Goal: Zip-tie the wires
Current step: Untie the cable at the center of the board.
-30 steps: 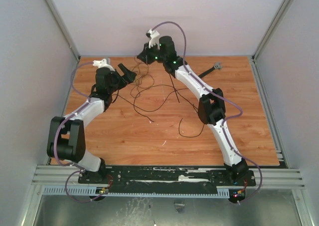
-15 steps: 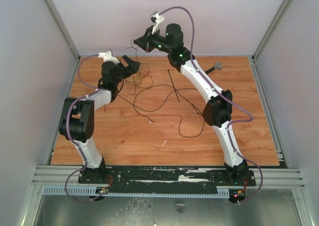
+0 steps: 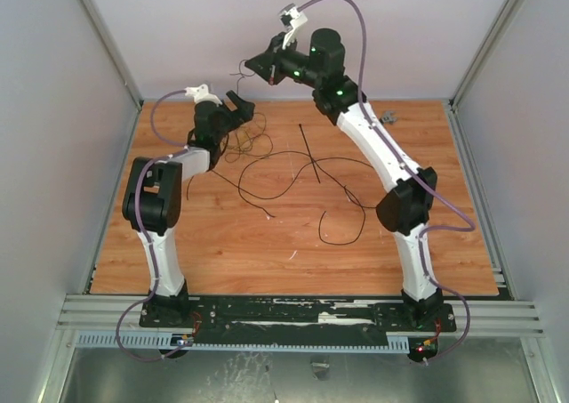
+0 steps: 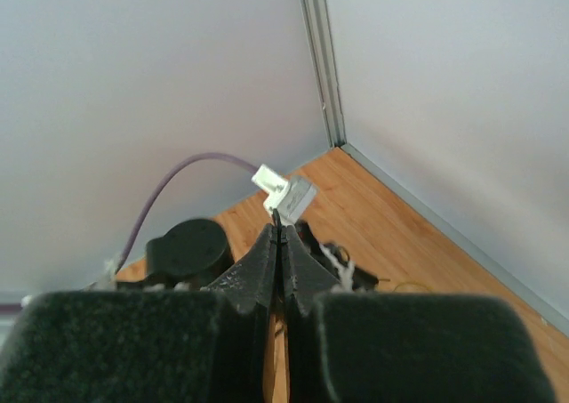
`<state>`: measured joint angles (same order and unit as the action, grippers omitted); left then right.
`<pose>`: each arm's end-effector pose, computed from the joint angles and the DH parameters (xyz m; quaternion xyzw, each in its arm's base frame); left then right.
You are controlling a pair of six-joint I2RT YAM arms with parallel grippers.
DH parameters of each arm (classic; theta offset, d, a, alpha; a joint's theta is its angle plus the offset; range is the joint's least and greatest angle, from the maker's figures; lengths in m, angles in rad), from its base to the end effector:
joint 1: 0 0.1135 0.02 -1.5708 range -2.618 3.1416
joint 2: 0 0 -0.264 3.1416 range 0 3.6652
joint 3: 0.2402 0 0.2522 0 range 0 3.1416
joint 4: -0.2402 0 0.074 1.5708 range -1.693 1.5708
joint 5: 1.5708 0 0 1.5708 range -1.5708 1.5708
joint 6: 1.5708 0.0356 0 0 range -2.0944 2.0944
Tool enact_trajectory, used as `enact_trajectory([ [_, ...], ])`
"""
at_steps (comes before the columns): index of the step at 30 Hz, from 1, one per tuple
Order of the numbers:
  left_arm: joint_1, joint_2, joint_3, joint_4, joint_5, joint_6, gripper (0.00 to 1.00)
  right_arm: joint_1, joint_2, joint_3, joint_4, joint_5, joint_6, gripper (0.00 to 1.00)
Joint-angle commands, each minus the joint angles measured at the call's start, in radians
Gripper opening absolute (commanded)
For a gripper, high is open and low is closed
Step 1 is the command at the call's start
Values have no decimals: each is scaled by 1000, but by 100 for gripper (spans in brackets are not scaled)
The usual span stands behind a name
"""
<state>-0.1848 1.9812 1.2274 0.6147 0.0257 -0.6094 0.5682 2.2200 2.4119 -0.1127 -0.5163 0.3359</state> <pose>0.4456 -0.0842 0.2165 -0.1507 0.7393 -0.2627 0.6014 0.4231 0.2910 0.4377 -0.2623 0.6299 0.4661 0.5632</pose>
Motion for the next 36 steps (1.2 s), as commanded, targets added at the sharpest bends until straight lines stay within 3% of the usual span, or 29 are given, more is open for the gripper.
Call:
enact_trajectory([
  [1, 44, 33, 94, -21, -84, 16, 98, -19, -183, -117, -26, 56, -16, 0],
  [8, 121, 130, 305, -153, -76, 51, 98, -70, -424, -372, -63, 162, -57, 0],
  [12, 159, 139, 341, -140, -60, 78, 98, -138, -509, -468, -138, 158, -48, 0],
  [24, 254, 181, 506, -225, -56, 71, 98, -319, -885, -887, -130, 240, -39, 0],
  [36, 312, 179, 521, -235, -54, 38, 98, -472, -1155, -995, -234, 475, -69, 0],
])
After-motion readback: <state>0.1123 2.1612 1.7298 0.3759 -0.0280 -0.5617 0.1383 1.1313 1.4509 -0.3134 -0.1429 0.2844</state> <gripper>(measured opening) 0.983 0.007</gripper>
